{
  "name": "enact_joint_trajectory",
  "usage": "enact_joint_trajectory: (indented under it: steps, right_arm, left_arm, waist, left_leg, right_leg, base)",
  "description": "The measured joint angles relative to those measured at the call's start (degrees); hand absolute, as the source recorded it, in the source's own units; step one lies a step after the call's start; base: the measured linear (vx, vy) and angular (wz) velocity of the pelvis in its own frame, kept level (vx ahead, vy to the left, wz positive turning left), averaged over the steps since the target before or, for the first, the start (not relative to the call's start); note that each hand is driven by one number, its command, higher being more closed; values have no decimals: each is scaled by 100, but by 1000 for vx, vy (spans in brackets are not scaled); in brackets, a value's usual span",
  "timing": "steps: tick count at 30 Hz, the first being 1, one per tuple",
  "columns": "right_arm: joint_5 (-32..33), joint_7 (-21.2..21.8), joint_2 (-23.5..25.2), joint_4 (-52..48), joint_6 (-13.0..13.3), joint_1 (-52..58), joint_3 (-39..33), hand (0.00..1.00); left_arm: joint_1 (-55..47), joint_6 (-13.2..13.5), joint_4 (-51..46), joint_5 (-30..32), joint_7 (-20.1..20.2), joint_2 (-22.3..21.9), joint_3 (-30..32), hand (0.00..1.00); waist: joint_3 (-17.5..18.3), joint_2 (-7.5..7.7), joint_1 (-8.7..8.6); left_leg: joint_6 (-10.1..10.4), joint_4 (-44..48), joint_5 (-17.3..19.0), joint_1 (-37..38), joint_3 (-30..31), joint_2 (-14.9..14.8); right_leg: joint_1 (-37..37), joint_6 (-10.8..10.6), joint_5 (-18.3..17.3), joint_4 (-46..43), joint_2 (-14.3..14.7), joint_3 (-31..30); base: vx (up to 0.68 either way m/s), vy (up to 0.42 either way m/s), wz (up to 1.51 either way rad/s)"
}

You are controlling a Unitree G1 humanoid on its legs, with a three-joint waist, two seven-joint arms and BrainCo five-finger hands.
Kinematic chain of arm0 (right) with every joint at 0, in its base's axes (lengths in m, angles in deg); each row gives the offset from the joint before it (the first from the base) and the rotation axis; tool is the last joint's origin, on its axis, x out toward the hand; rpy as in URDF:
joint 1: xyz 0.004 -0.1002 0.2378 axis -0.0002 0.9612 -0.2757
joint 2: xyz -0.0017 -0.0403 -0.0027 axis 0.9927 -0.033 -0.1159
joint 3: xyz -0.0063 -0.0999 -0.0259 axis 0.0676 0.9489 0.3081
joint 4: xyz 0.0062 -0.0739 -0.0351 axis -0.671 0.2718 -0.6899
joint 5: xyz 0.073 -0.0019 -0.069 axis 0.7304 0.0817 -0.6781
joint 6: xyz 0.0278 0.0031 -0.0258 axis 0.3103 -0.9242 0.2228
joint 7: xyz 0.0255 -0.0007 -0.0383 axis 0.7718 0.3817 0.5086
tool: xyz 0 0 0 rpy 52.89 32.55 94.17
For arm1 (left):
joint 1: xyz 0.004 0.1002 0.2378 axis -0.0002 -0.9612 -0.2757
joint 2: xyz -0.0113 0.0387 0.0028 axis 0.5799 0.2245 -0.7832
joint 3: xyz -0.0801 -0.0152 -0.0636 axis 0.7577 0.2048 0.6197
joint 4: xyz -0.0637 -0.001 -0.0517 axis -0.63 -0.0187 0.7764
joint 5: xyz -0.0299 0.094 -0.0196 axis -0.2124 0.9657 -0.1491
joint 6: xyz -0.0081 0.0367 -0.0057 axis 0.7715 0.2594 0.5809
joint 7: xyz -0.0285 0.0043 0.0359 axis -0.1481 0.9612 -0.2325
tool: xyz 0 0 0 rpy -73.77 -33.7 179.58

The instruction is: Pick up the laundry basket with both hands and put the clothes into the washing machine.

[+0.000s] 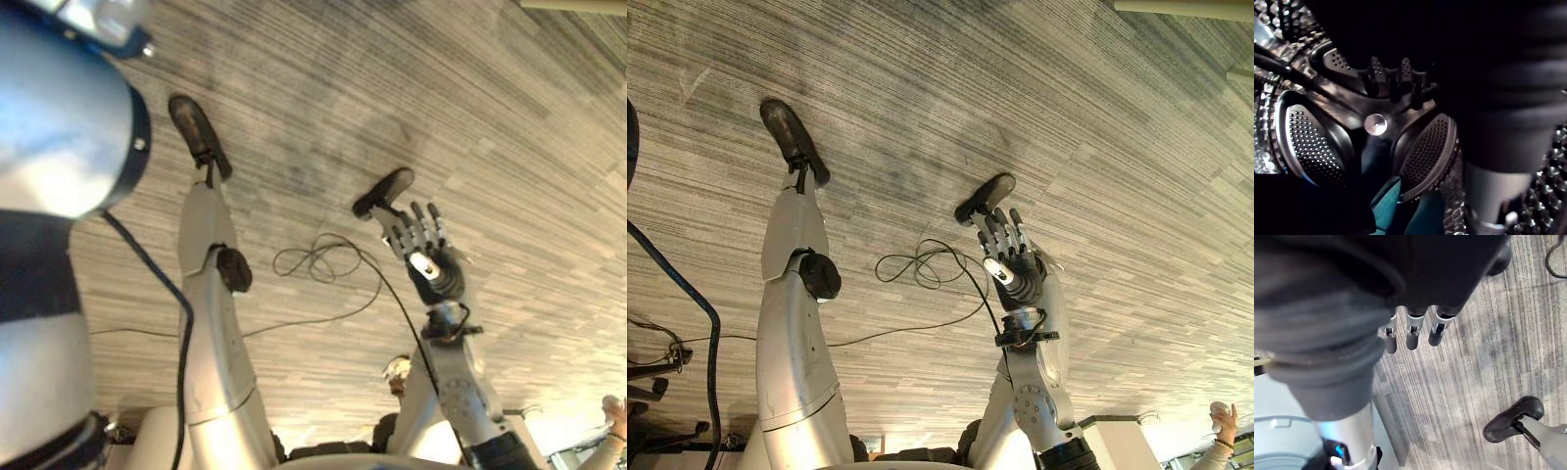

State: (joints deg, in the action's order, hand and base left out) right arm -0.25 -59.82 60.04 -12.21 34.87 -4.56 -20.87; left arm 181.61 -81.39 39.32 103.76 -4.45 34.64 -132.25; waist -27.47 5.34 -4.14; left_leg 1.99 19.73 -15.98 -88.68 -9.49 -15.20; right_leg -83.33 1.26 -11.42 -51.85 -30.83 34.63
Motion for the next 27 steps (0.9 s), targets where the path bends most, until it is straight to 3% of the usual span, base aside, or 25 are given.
enact_joint_trajectory:
  steps: [5, 10, 17, 21, 23, 27]
  right_arm:
    - [40, -7, -2, 28, 78, -4, -83, 0]
    - [-13, -125, -33, 928, 94, -292, -685, 0]
    - [-103, -183, -98, 800, 161, -310, -903, 0]
    - [-241, -280, -100, 829, 164, -333, -916, 0]
    - [-306, -284, -107, 860, 159, -359, -922, 0]
    - [-489, -291, -91, 1078, 152, -480, -889, 0]
  left_arm:
    - [-25, -167, 2, 47, -110, -103, 190, 0]
    - [-330, -241, 2, -13, -368, -349, 901, 0]
    - [-1115, -399, -291, -14, -597, -432, 1428, 0]
    - [-2143, -449, -966, -4, -600, -151, 1606, 0]
    - [-2770, -437, -1422, -11, -575, 145, 1715, 0]
    - [-4087, -375, -2492, 25, -437, 703, 1959, 0]
  waist:
    - [0, 0, 1]
    - [-4, -6, -3]
    - [-8, -17, 46]
    - [-51, -91, 185]
    - [-47, -247, 221]
    - [-77, -403, 364]
  left_leg:
    - [13, -1, -12, -37, 68, 6]
    - [13, -11, -49, -54, 125, 22]
    - [15, 17, -14, 5, 167, 77]
    - [29, -235, -90, 319, 216, 272]
    - [19, -500, -217, 484, 312, 403]
    - [74, -814, -421, 797, 404, 533]
  right_leg:
    - [0, -11, -6, 1, 37, -13]
    - [12, -20, -8, 6, 81, -70]
    - [238, -114, 44, 124, 84, -16]
    - [422, -225, -29, 73, -31, -111]
    - [523, -313, -97, 51, -41, -200]
    - [742, -374, -196, 33, -43, -296]
  base:
    - [-22, -34, 0]
    - [-27, -40, 1]
    - [-18, -35, 6]
    - [-12, -39, 38]
    - [-1, -41, 43]
    - [12, -45, 32]
